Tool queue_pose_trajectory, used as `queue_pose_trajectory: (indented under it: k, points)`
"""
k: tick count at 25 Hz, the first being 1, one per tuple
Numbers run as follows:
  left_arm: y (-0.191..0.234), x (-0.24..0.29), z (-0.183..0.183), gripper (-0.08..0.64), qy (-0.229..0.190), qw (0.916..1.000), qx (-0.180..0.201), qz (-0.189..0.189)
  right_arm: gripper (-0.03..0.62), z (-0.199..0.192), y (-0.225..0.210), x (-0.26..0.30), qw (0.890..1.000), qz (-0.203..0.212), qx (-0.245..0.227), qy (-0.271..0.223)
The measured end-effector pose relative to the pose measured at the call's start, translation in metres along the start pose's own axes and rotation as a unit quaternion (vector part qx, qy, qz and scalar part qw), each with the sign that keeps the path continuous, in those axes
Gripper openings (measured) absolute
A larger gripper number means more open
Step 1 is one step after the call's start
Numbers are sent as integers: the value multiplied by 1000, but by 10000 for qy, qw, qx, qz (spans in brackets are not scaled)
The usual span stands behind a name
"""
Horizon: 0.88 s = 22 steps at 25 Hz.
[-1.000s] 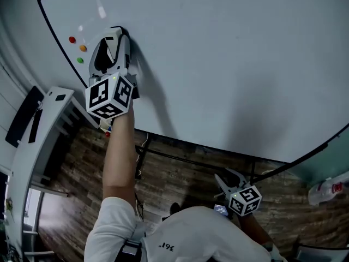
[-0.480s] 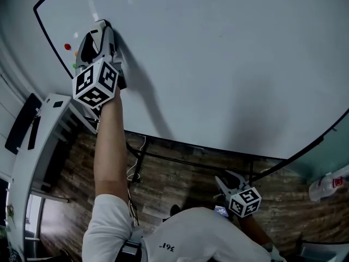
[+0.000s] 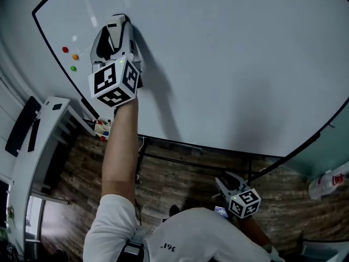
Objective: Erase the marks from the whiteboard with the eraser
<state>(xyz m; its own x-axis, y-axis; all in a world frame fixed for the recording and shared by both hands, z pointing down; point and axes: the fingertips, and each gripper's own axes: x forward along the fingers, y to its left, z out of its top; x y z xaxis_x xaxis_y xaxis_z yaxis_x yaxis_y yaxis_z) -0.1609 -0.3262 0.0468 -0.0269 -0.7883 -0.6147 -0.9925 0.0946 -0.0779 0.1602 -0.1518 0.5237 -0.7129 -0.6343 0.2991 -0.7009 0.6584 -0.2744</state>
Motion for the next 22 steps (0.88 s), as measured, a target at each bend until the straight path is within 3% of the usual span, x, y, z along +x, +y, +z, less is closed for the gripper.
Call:
queue_pose_trajectory:
  k: [22]
  points:
    - [-209, -14, 39, 239, -429, 9960, -329, -712, 161, -19, -50, -74, 9993, -315, 179, -130]
